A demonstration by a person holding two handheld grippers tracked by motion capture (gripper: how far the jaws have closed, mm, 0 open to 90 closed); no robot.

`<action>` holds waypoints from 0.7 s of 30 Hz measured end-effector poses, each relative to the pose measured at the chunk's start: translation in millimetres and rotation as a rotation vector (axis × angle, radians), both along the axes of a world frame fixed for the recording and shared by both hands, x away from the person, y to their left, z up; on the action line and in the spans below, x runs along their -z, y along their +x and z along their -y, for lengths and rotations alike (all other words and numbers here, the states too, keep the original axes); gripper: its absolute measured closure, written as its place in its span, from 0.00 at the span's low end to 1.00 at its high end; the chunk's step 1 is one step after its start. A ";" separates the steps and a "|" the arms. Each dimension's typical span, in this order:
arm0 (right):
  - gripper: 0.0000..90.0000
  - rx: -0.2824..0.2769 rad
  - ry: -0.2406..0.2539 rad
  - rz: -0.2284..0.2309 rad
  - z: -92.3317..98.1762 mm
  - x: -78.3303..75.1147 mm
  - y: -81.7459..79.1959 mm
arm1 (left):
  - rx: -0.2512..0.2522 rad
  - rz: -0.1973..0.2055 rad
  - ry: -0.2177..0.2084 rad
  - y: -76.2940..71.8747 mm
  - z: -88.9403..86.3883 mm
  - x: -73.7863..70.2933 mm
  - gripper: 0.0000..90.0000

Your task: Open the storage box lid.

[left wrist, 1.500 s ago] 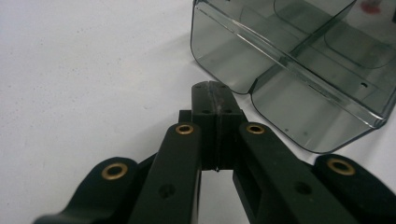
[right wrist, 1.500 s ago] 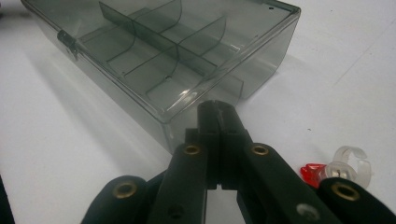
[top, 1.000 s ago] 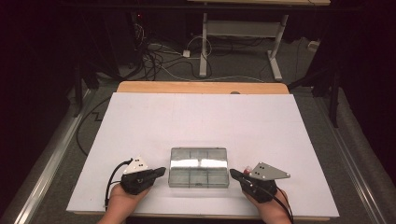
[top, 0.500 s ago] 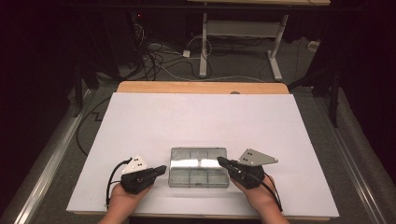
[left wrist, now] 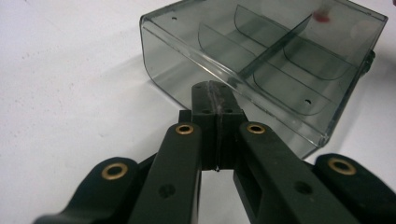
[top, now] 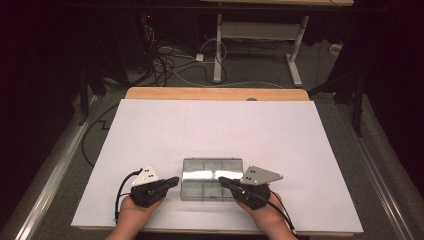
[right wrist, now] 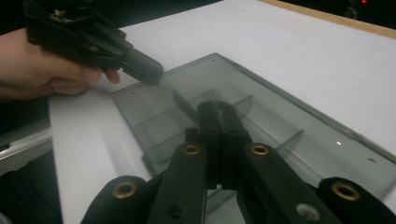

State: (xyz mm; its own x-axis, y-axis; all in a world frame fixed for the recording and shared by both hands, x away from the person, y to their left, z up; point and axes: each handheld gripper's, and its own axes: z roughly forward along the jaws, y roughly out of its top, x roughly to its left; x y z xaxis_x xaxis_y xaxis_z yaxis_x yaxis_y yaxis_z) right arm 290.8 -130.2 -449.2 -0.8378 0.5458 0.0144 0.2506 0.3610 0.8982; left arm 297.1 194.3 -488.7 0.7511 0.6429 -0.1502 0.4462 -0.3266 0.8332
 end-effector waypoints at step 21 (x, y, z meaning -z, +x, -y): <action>1.00 -0.136 -0.028 -0.028 -24.4 15.1 -27.9 | -0.001 -0.041 0.031 0.9 5.3 1.5 0.98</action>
